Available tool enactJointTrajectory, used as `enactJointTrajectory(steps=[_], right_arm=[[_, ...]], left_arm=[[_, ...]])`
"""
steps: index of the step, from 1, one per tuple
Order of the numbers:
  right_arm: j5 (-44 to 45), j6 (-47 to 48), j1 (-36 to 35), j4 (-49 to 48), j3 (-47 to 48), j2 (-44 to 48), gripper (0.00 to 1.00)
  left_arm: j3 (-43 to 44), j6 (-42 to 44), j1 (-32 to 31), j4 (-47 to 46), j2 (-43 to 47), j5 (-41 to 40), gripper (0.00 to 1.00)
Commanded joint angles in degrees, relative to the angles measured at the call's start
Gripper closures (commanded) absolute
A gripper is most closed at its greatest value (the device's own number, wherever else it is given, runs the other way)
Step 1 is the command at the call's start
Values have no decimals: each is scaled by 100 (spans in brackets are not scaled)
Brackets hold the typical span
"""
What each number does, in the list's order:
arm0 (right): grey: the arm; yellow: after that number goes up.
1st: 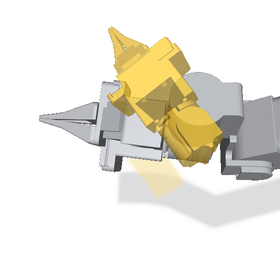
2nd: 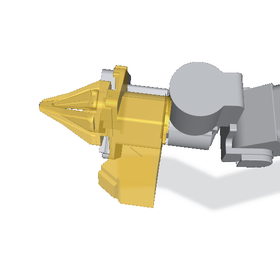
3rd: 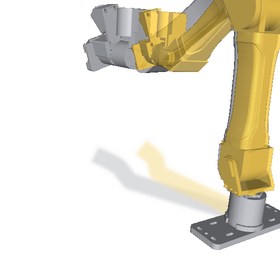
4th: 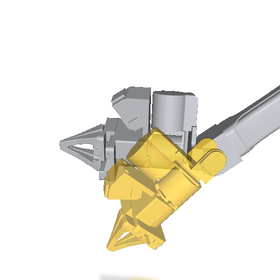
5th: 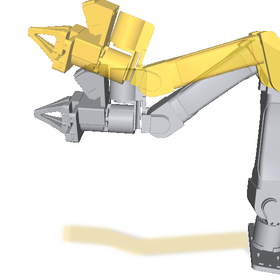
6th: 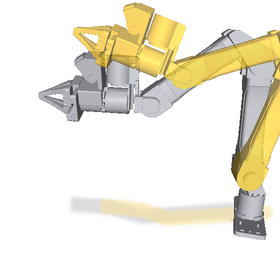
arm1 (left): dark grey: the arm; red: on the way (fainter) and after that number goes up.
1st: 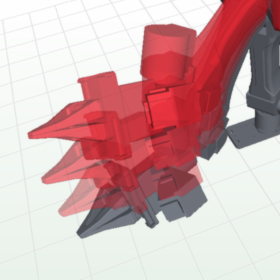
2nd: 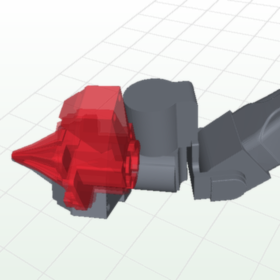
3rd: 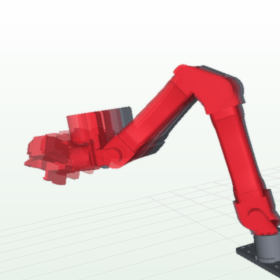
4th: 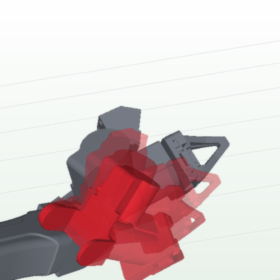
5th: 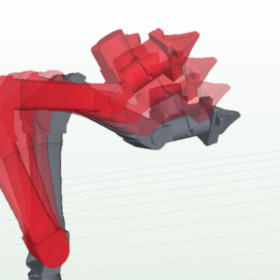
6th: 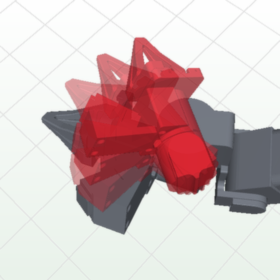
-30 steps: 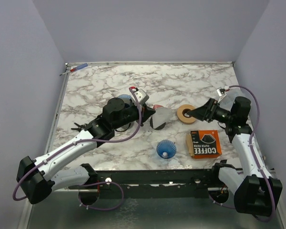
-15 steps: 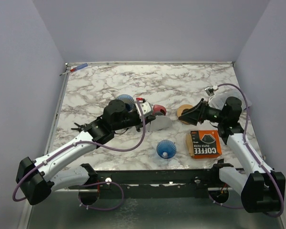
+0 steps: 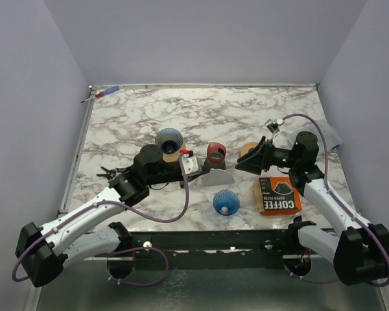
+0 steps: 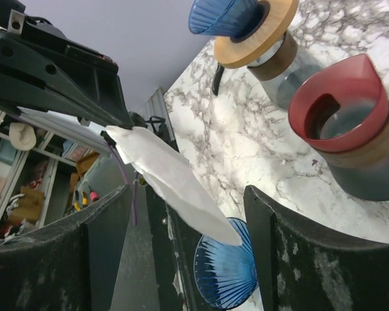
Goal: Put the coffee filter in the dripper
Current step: Pick up the coffee filter from the coffee filter holder.
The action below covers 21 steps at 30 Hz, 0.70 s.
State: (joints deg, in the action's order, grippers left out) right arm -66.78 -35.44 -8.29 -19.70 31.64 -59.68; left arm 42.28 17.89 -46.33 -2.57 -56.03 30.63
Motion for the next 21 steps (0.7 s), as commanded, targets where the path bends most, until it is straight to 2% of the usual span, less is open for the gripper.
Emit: enactJointTrajectory(steps=[1, 4, 11, 15, 21], right_arm=[[-160, 234, -286, -228, -87, -88, 28], [-191, 325, -455, -255, -95, -73, 29], [-65, 578, -799, -78, -26, -131, 35], [192, 844, -961, 298, 87, -241, 45], [364, 837, -999, 290, 104, -259, 43]], left_arm=[[-341, 151, 20, -690, 442, 324, 100], [-543, 97, 19, -986, 625, 268, 100], [-555, 93, 27, -1022, 664, 345, 100], [-560, 83, 53, -1026, 694, 364, 100], [-598, 55, 100, -1062, 742, 321, 100]])
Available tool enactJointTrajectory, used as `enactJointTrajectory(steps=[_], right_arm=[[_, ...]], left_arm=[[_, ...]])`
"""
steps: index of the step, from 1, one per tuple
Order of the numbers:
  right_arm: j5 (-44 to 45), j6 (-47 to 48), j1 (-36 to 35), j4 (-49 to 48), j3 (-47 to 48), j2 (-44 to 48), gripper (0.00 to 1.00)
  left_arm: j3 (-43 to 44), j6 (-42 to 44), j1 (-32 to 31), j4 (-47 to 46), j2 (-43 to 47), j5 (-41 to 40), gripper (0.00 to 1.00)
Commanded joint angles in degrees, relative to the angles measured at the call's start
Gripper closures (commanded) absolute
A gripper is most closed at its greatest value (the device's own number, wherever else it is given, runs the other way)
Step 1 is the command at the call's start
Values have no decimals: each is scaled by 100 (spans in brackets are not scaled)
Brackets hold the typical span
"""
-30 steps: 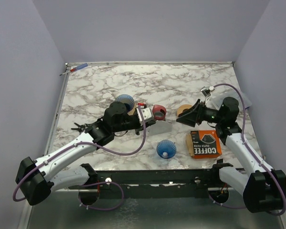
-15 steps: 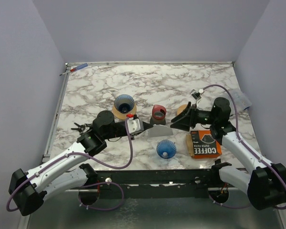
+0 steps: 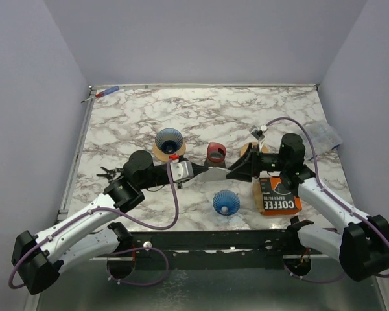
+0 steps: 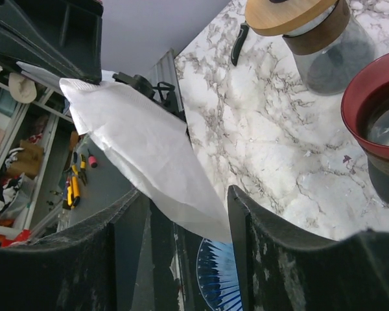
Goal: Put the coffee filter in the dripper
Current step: Pick up the coffee filter from the coffee filter holder.
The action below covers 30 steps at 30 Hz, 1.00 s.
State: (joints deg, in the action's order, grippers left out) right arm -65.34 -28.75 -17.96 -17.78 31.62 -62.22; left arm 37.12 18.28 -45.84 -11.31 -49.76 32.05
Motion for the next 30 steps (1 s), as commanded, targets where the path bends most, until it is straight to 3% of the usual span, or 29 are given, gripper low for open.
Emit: enactJointTrajectory(steps=[1, 5, 10, 12, 17, 25, 30], right_arm=[[233, 168, -33, 107, 114, 10, 42], [485, 32, -30, 52, 84, 221, 35], [867, -138, -32, -24, 26, 762, 12], [951, -178, -33, -53, 42, 923, 8], [1019, -82, -33, 66, 250, 778, 9], [1151, 282, -113, 491, 421, 545, 21], [1258, 470, -333, 714, 541, 324, 22]], left_arm=[[-90, 11, 56, -187, 122, 170, 100], [-109, 53, 72, -137, 150, 123, 100], [-125, 173, 76, 59, 153, 51, 100], [-135, 194, 76, 84, 158, 98, 100], [-110, 212, 81, 107, 167, 292, 100], [-140, 96, 87, -13, 254, 386, 100], [-169, 44, 105, -92, 282, 318, 100]])
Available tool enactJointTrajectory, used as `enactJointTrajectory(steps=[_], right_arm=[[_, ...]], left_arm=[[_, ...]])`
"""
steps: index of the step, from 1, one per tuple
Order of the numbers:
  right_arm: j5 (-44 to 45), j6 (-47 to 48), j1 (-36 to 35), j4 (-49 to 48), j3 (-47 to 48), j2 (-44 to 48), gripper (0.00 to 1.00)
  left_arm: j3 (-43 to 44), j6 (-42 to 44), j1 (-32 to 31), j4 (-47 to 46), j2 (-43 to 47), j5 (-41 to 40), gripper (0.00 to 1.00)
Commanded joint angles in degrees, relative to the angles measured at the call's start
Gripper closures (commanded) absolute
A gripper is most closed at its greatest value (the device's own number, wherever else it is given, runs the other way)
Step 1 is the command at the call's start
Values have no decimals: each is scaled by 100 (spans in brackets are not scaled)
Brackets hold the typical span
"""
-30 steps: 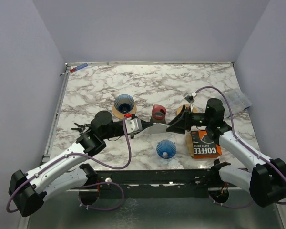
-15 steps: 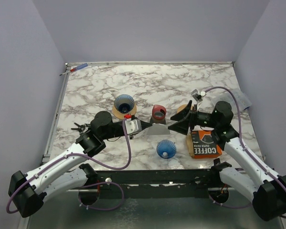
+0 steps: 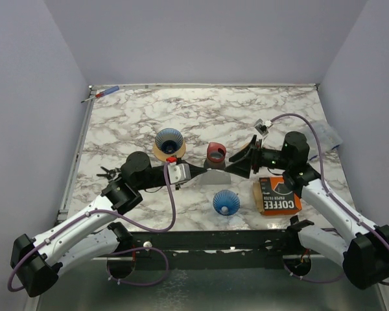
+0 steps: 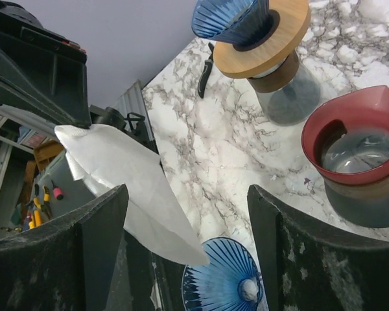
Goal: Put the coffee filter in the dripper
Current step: Pick up the coffee filter from the coffee filter holder.
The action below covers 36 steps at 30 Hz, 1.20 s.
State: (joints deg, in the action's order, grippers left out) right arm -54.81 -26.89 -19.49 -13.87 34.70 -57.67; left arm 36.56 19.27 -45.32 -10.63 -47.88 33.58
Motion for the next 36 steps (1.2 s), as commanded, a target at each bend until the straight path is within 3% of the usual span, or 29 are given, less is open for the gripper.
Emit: enactJointTrajectory(steps=[1, 22, 36], right_arm=[[221, 317, -220, 345, 250, -142, 22], [1002, 177, -284, 432, -93, 532, 20], [285, 193, -281, 112, -293, 119, 19]], left_arm=[[-121, -81, 58, -183, 90, 139, 100], [-167, -127, 73, -176, 120, 38, 100], [-176, -146, 75, -188, 134, 6, 100]])
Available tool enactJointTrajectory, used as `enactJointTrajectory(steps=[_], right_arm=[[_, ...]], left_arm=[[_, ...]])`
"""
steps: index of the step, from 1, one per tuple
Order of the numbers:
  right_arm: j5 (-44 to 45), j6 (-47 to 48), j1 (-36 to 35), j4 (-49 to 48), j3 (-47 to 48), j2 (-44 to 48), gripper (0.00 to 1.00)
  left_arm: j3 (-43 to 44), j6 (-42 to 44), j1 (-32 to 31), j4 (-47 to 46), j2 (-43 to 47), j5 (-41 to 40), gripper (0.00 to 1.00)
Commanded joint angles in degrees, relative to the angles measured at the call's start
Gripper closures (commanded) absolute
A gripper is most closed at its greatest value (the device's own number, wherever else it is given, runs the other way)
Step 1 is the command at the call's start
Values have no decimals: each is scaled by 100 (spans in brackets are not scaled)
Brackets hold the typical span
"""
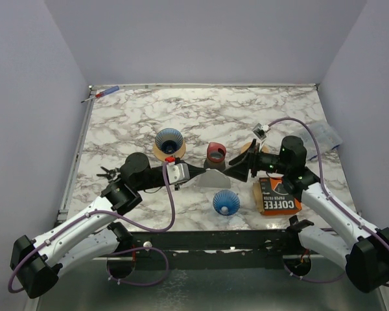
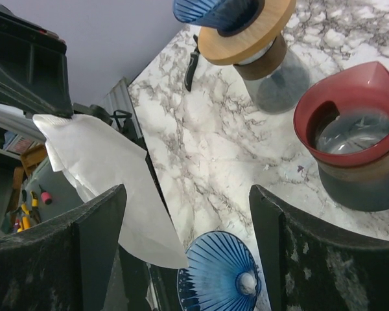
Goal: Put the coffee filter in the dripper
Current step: Pick up the coffee filter from the coffee filter holder.
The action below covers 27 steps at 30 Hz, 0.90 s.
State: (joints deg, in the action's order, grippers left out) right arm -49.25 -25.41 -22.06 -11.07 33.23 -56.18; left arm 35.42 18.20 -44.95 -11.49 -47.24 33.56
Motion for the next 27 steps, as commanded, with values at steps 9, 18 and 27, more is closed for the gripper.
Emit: enactJointTrajectory(steps=[9, 18, 27], right_arm=[[-296, 156, -20, -26, -114, 101, 18], [127, 214, -26, 394, -28, 615, 14], [21, 234, -25, 376, -39, 464, 13]], left_arm=[[-70, -61, 39, -133, 40, 9, 100], [-81, -59, 39, -118, 40, -8, 100], [-70, -53, 36, -133, 31, 18, 100]])
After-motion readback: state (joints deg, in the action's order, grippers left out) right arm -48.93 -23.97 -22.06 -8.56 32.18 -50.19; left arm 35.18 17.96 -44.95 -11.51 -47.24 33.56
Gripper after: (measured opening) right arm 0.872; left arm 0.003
